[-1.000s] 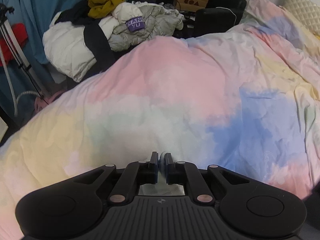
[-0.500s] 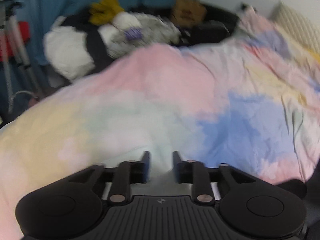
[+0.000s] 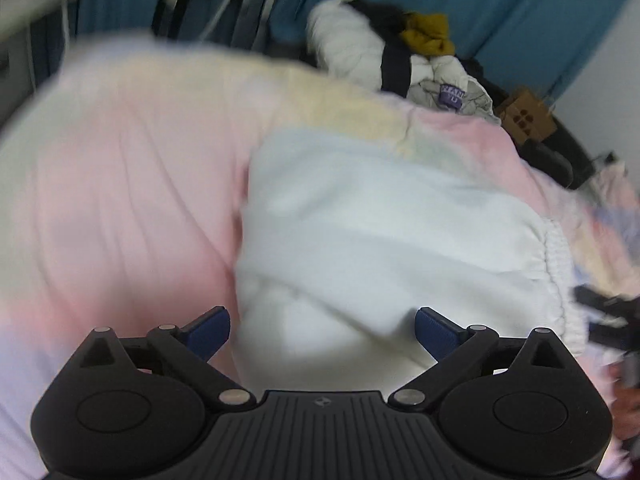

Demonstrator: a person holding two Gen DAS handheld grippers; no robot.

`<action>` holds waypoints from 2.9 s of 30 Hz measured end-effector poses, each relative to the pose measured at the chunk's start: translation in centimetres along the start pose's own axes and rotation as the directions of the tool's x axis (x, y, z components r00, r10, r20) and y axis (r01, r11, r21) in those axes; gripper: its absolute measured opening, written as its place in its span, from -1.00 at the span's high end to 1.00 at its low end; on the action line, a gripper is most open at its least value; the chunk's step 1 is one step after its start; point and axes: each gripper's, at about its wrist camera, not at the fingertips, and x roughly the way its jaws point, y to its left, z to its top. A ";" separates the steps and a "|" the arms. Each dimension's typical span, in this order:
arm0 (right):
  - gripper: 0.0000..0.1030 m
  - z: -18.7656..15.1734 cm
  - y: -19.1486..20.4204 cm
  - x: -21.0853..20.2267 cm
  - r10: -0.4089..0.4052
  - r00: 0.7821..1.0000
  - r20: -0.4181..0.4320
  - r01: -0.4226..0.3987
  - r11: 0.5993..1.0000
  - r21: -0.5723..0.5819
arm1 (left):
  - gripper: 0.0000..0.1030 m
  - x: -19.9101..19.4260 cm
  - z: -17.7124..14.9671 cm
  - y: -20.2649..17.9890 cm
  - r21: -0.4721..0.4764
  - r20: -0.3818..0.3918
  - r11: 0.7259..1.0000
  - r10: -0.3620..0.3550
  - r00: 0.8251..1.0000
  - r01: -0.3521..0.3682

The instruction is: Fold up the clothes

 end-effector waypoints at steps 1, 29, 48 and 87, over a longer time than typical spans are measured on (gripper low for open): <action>-0.61 -0.5 0.0 0.6 -0.032 0.999 0.010 0.032 0.999 0.002 | -1.00 0.2 -0.2 -0.1 0.009 0.004 1.000 -0.002 1.000 0.002; -0.14 -0.7 1.2 6.0 -0.022 1.000 0.001 0.022 1.000 -0.015 | -0.23 3.1 -2.3 -0.2 0.049 0.048 0.999 -0.009 0.999 0.007; 0.11 5.5 0.1 -9.9 0.133 0.894 0.428 -0.151 0.989 0.006 | 0.29 -2.3 3.8 -20.9 0.289 0.285 0.949 -0.213 0.935 0.128; -0.11 2.8 -9.8 -15.7 -0.438 0.798 0.414 0.341 0.894 0.290 | -0.63 3.2 2.2 -29.7 0.516 0.136 0.855 -0.150 0.979 0.059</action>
